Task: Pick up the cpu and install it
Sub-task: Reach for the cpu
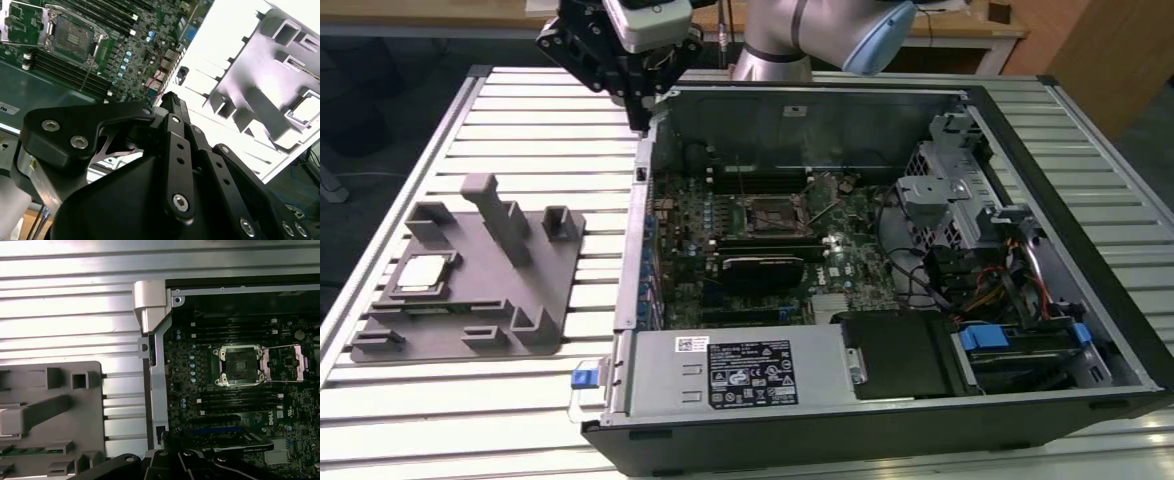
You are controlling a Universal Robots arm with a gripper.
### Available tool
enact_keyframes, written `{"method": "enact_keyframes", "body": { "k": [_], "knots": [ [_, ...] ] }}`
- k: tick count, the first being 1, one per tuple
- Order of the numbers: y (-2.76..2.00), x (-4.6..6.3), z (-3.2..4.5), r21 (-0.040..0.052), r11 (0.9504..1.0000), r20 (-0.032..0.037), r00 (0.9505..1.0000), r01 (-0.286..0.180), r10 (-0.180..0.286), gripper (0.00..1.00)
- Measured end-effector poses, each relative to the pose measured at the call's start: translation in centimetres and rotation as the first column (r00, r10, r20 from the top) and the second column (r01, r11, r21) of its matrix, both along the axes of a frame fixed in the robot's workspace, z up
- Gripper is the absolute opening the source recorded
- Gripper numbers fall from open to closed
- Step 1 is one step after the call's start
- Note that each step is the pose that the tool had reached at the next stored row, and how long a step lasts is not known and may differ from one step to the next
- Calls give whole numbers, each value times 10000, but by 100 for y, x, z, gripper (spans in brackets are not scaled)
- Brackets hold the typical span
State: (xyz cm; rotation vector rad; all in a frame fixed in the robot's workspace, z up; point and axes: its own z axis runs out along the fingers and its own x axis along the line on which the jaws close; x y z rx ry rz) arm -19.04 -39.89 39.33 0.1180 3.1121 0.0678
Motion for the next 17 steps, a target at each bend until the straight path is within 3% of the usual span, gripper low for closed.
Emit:
{"method": "enact_keyframes", "body": {
  "k": [17],
  "knots": [
    [0, -312, 0, 0, 10000, 1, 10000, 0, 0, 11]
  ]
}}
